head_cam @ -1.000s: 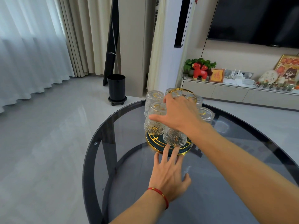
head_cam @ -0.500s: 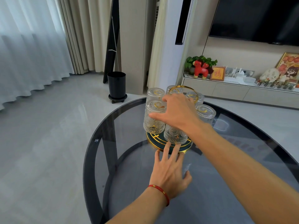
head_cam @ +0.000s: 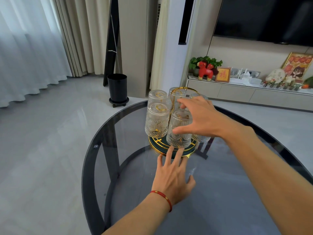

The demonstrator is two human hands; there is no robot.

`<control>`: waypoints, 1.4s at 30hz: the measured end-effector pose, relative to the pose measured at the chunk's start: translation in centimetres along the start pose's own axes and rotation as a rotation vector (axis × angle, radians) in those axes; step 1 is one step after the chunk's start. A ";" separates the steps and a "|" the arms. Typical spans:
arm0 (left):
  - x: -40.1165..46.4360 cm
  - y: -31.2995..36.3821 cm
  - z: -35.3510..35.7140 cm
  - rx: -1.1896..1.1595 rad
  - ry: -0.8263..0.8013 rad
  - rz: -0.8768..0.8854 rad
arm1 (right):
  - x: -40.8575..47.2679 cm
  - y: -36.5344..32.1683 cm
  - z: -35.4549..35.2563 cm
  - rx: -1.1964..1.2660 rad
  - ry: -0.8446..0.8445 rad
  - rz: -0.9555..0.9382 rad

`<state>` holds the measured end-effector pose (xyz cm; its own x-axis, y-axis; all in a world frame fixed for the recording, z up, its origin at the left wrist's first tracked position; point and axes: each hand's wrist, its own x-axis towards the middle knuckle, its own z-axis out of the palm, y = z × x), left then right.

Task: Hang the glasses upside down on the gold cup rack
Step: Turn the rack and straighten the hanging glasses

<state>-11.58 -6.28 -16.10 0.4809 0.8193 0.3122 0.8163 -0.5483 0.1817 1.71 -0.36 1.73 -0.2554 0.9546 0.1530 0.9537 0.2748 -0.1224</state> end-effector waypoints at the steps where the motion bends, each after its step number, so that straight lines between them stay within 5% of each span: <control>1: 0.0 0.0 0.0 0.002 -0.004 -0.001 | -0.3 0.4 0.0 0.008 -0.008 0.002; 21: 0.1 0.0 0.3 0.013 -0.038 -0.013 | -1.0 0.5 1.1 0.063 0.161 -0.058; 42: 0.0 -0.1 0.1 0.011 -0.045 -0.012 | -3.0 0.2 0.4 0.038 0.087 -0.102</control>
<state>-11.65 -6.16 -16.20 0.4844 0.8330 0.2674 0.8255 -0.5364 0.1753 2.58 -3.13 0.85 -0.3342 0.9085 0.2510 0.9164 0.3755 -0.1387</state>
